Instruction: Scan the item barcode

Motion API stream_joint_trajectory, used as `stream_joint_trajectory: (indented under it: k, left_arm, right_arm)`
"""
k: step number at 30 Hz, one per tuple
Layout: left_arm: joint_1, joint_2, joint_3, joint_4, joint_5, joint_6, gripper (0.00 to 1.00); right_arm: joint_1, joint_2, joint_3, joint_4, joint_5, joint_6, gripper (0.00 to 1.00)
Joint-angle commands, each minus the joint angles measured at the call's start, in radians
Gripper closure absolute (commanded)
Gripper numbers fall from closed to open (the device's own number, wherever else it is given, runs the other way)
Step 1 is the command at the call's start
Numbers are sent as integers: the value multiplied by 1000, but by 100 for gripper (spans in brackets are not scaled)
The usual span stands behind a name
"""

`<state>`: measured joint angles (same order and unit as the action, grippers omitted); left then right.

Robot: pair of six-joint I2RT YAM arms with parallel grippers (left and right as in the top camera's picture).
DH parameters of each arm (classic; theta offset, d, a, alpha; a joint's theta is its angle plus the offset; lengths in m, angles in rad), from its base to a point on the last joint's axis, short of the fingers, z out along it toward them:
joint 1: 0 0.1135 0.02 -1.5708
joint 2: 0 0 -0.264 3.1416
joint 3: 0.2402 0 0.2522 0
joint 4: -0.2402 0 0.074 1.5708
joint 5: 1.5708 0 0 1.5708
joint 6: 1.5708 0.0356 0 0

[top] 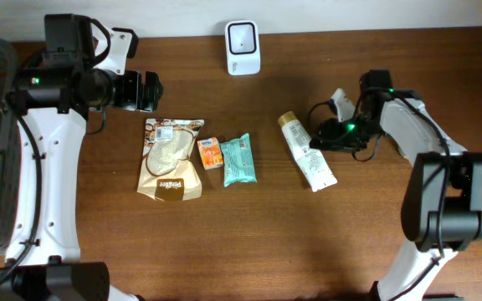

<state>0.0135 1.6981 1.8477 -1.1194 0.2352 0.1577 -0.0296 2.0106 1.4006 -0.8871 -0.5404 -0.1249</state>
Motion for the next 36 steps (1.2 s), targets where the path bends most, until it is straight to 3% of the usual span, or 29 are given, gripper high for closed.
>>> stream_joint_trajectory:
  k: [1,14,19,23,31,36]
  left_arm:
    - [3,3,3,-1,4,16,1]
    - [3,3,3,-1,4,16,1]
    - [3,3,3,-1,4,16,1]
    - [3,3,3,-1,4,16,1]
    - [3,3,3,-1,4,16,1]
    - [3,3,3,-1,4,16,1]
  right_arm:
    - [4,40,10,-3,-40,-82,47]
    - [6,123,-4,-67,-81,-104,49]
    - [10,123,-56,-25,-81,-94,58]
    - [24,123,-132,95,-80,7,65]
    - [25,123,-153,134,-77,55,94]
    - [21,120,-149,134,-164,51,96]
